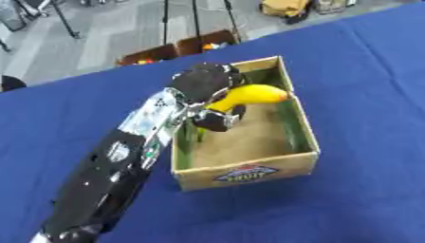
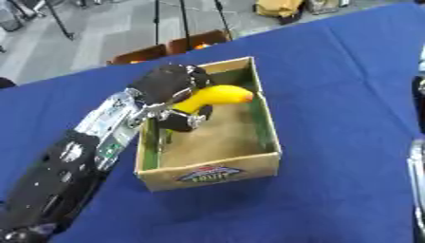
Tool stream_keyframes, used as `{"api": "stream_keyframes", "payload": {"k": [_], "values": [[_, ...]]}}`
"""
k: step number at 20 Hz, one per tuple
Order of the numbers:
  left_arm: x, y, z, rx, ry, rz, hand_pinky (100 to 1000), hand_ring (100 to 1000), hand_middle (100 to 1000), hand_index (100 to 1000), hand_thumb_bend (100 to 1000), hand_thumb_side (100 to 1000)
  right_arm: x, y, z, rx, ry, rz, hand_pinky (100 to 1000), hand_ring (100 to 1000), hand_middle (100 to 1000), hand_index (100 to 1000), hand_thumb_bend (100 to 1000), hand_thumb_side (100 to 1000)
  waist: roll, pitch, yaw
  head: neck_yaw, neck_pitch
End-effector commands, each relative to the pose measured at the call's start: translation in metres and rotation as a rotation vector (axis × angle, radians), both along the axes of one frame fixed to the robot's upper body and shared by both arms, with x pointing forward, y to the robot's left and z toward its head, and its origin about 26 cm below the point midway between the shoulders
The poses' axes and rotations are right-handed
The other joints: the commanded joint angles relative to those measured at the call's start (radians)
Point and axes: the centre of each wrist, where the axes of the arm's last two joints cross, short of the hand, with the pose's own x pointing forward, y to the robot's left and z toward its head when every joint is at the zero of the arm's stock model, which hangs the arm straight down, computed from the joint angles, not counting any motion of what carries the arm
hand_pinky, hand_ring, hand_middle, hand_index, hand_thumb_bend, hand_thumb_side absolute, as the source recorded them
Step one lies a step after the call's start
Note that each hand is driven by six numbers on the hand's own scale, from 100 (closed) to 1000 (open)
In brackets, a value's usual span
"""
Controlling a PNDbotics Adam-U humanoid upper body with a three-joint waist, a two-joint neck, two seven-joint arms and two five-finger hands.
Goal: Pick up objects on the table and place them in the box.
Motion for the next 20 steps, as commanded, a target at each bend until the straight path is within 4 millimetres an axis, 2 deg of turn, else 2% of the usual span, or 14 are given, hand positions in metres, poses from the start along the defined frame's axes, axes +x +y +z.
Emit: {"api": "stream_keyframes", "payload": {"k": [1,9,10,12,16,18,20], "values": [[0.000,-0.001,0.005,0.007,-0.020,-0.006,200,389,540,597,100,330,-0.003,0.002,0.009,-0.001,-0.032,0.015,747,808,514,834,100,1000,-0.013,-0.015,-0.003,0.003,-0.012],[0.002,-0.002,-0.001,0.020,-0.010,-0.009,219,402,550,600,100,344,-0.003,0.002,0.009,0.001,-0.034,0.014,747,808,514,834,100,1000,-0.013,-0.014,-0.005,0.003,-0.016],[0.002,-0.003,-0.002,0.021,-0.009,-0.010,315,545,697,703,100,546,-0.003,0.002,0.009,0.001,-0.034,0.014,747,808,513,833,100,1000,-0.012,-0.014,-0.005,0.003,-0.016],[0.001,-0.005,-0.005,0.038,0.002,-0.025,379,623,766,736,100,590,-0.003,0.002,0.009,0.001,-0.034,0.013,747,808,512,833,100,1000,-0.011,-0.012,-0.008,0.001,-0.017],[0.001,-0.004,-0.006,0.083,0.020,-0.021,454,735,849,754,123,648,-0.003,0.002,0.009,0.002,-0.034,0.013,747,809,512,833,100,1000,-0.010,-0.011,-0.008,0.000,-0.019],[0.001,-0.004,-0.008,0.098,0.028,-0.015,489,772,891,756,126,644,-0.003,0.002,0.009,0.003,-0.035,0.013,747,808,512,833,100,1000,-0.011,-0.011,-0.009,-0.001,-0.021],[0.001,-0.004,-0.008,0.106,0.030,-0.012,495,776,895,757,127,644,-0.003,0.002,0.009,0.004,-0.035,0.013,747,808,511,833,100,1000,-0.011,-0.010,-0.010,-0.002,-0.021]]}}
